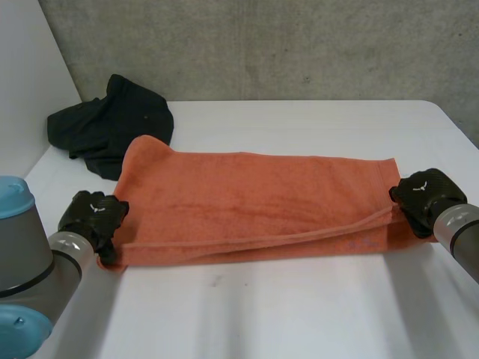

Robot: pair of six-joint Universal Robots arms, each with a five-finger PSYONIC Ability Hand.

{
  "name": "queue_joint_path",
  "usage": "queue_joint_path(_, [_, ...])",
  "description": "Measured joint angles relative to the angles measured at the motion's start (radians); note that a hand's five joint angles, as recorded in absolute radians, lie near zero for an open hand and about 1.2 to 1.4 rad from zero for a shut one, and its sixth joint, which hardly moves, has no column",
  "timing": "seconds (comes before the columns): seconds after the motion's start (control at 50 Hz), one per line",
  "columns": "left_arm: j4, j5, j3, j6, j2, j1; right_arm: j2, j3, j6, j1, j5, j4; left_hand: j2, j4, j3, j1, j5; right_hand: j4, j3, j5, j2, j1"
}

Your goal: Fold the laundry.

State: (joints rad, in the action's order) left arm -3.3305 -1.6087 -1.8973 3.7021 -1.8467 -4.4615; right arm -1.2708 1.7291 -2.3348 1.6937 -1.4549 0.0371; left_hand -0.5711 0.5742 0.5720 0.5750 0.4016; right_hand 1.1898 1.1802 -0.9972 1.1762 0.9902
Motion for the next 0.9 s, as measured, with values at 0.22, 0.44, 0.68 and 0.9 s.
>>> queue_joint_path(0.22, [0.076,0.041,-0.006,-0.157,0.001,0.002,-0.001,0.009,-0.069,0.000,-0.002,0.046,-0.204,0.203,0.203,0.217,0.195,0.000,0.000,0.000,0.000,0.000])
queue_joint_path(0.44, [0.161,0.038,0.056,-0.185,0.096,-0.002,-0.088,-0.024,-0.079,0.001,0.002,-0.020,-0.624,0.623,0.618,0.579,0.574,0.000,0.000,0.000,0.000,0.000])
queue_joint_path(0.68, [0.395,0.051,0.223,-0.056,0.371,0.003,-0.291,-0.287,0.064,-0.002,0.035,-0.440,-0.625,0.626,0.620,0.579,0.574,0.000,0.000,0.000,0.000,0.000])
queue_joint_path(0.9, [0.468,0.088,0.303,0.203,0.182,0.007,-0.158,-0.461,0.192,-0.013,0.051,-0.699,-0.626,0.627,0.622,0.579,0.574,0.000,0.000,0.000,0.000,0.000])
